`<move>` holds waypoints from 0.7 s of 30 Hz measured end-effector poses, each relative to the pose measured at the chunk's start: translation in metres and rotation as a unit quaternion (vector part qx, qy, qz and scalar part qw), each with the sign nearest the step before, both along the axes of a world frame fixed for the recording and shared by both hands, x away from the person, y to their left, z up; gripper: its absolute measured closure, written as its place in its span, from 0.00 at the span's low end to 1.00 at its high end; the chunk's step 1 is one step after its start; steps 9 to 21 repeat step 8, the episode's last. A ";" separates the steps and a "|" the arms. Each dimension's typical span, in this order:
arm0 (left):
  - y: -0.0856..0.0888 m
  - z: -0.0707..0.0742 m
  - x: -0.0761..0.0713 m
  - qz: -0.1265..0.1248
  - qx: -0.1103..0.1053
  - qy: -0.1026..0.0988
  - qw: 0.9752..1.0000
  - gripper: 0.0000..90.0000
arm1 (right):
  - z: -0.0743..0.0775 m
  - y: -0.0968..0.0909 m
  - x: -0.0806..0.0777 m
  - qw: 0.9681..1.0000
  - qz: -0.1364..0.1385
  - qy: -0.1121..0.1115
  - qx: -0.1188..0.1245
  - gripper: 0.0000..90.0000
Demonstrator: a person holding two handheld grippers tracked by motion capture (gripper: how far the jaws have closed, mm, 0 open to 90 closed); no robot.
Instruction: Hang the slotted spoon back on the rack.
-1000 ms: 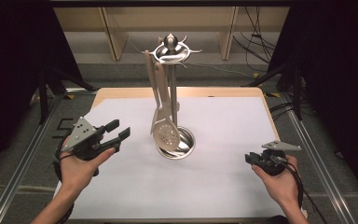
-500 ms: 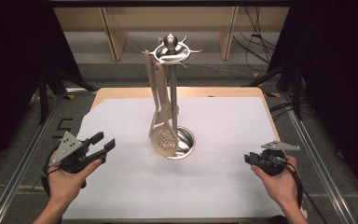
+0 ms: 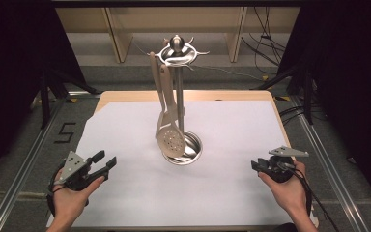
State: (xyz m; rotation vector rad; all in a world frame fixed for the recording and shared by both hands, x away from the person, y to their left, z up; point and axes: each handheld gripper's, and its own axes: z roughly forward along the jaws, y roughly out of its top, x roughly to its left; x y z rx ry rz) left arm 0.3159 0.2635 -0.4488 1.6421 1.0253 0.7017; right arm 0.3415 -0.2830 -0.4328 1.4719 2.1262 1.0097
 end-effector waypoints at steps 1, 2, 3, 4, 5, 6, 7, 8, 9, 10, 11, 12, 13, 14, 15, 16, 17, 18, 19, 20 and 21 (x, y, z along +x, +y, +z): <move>-0.001 -0.002 0.000 0.000 0.003 0.001 1.000 0.52 | 0.000 0.000 0.000 1.000 0.000 0.000 -0.001 0.73; -0.003 -0.003 0.000 -0.001 0.007 0.002 1.000 0.52 | -0.002 0.000 0.001 1.000 0.005 -0.001 0.005 0.73; -0.003 -0.004 0.000 -0.005 0.012 0.003 1.000 0.52 | -0.001 0.000 0.000 1.000 0.002 0.001 -0.001 0.72; -0.005 -0.005 0.000 -0.007 0.014 0.003 1.000 0.52 | -0.003 -0.001 0.001 1.000 0.008 -0.009 -0.010 0.72; -0.005 -0.006 0.000 -0.010 0.018 0.005 1.000 0.52 | -0.003 -0.001 0.000 1.000 0.007 -0.007 -0.009 0.71; -0.006 -0.006 -0.001 -0.010 0.020 0.006 1.000 0.52 | -0.003 -0.001 0.000 1.000 0.007 -0.008 -0.009 0.71; -0.007 -0.007 0.000 -0.014 0.017 0.005 1.000 0.52 | -0.002 0.000 0.000 1.000 0.003 -0.001 0.003 0.71; -0.007 -0.007 -0.001 -0.012 0.020 0.008 1.000 0.52 | -0.001 0.000 0.000 1.000 0.002 -0.002 0.000 0.70; -0.007 -0.007 -0.001 -0.012 0.020 0.008 1.000 0.52 | -0.001 0.000 0.000 1.000 0.002 -0.002 0.000 0.70; -0.007 -0.007 -0.001 -0.012 0.020 0.008 1.000 0.52 | -0.001 0.000 0.000 1.000 0.002 -0.002 0.000 0.70; -0.007 -0.007 -0.001 -0.012 0.020 0.008 1.000 0.52 | -0.001 0.000 0.000 1.000 0.002 -0.002 0.000 0.70; -0.007 -0.007 -0.001 -0.012 0.020 0.008 1.000 0.52 | -0.001 0.000 0.000 1.000 0.002 -0.002 0.000 0.70; -0.007 -0.007 -0.001 -0.012 0.020 0.008 1.000 0.52 | -0.001 0.000 0.000 1.000 0.002 -0.002 0.000 0.70; -0.007 -0.007 -0.001 -0.012 0.020 0.008 1.000 0.52 | -0.001 0.000 0.000 1.000 0.002 -0.002 0.000 0.70; -0.007 -0.007 -0.001 -0.012 0.020 0.008 1.000 0.52 | -0.001 0.000 0.000 1.000 0.002 -0.002 0.000 0.70; -0.007 -0.007 -0.001 -0.012 0.020 0.008 1.000 0.52 | -0.001 0.000 0.000 1.000 0.002 -0.002 0.000 0.70; -0.007 -0.007 -0.001 -0.012 0.020 0.008 1.000 0.52 | -0.001 0.000 0.000 1.000 0.002 -0.002 0.000 0.70; -0.007 -0.007 -0.001 -0.012 0.020 0.008 1.000 0.52 | -0.001 0.000 0.000 1.000 0.002 -0.002 0.000 0.70; -0.007 -0.007 -0.001 -0.012 0.020 0.008 1.000 0.52 | -0.001 0.000 0.000 1.000 0.002 -0.002 0.000 0.70; -0.007 -0.007 -0.001 -0.012 0.020 0.008 1.000 0.52 | -0.001 0.000 0.000 1.000 0.002 -0.002 0.000 0.70; -0.007 -0.007 -0.001 -0.012 0.020 0.008 1.000 0.52 | -0.001 0.000 0.000 1.000 0.002 -0.002 0.000 0.70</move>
